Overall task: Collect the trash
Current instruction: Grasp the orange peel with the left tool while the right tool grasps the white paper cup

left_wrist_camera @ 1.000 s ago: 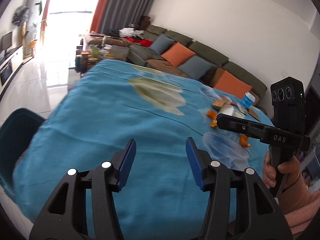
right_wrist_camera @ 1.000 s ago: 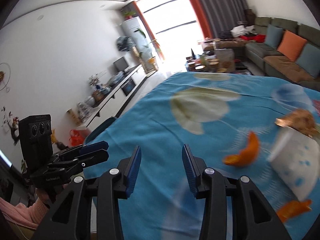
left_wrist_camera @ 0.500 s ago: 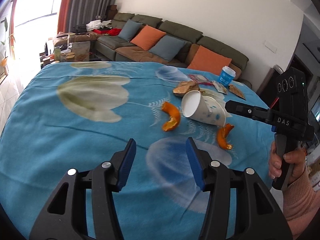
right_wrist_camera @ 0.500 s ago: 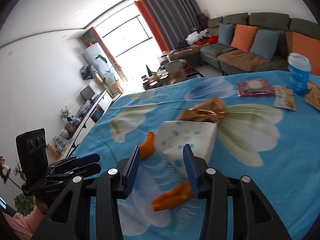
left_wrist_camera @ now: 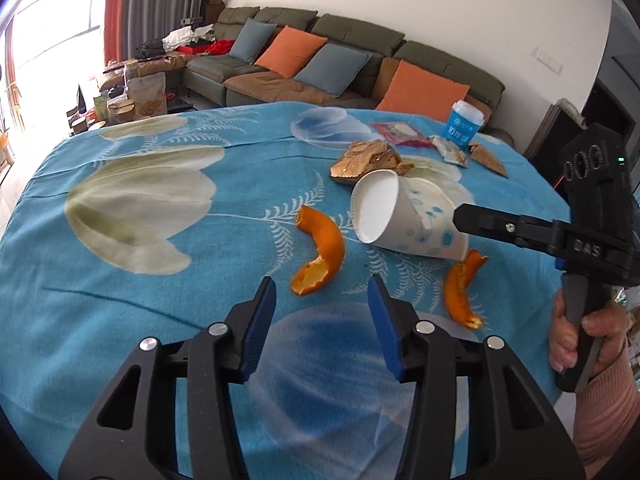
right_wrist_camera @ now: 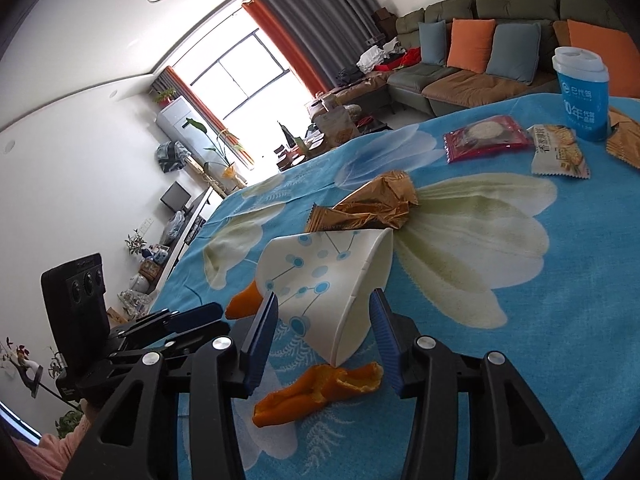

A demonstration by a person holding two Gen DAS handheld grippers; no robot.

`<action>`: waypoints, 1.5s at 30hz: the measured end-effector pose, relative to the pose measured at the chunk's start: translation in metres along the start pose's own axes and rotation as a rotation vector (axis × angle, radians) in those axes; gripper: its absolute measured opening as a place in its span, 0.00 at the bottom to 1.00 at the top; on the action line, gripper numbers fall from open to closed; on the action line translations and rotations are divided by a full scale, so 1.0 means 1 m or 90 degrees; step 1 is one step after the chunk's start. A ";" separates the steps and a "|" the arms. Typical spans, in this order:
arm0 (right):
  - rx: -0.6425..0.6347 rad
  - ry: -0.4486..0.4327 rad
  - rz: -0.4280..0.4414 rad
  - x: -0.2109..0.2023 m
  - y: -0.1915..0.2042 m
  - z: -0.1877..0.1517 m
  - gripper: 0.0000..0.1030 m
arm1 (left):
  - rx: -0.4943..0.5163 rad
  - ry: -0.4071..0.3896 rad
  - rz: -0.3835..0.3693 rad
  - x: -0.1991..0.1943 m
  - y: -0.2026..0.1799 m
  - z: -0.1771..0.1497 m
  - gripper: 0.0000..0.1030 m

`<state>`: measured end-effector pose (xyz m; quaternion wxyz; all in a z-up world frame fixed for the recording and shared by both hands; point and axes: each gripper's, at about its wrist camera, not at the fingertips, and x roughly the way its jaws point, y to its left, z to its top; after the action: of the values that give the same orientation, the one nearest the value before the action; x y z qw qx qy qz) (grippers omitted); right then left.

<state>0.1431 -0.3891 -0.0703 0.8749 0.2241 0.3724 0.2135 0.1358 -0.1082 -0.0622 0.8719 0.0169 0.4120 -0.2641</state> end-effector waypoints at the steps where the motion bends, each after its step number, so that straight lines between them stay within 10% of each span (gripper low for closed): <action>1: 0.000 0.002 0.003 0.001 0.000 0.000 0.44 | -0.001 0.006 -0.002 0.003 0.000 0.001 0.40; 21: -0.015 0.009 0.038 -0.002 0.006 -0.003 0.07 | -0.002 0.020 -0.001 0.016 -0.004 0.005 0.17; 45: -0.017 -0.013 0.092 0.001 0.029 -0.002 0.02 | -0.044 -0.062 0.023 -0.064 0.026 -0.023 0.15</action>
<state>0.1364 -0.3647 -0.0564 0.8638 0.2411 0.3437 0.2786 0.0985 -0.0517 -0.0356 0.8956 -0.0184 0.3775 -0.2347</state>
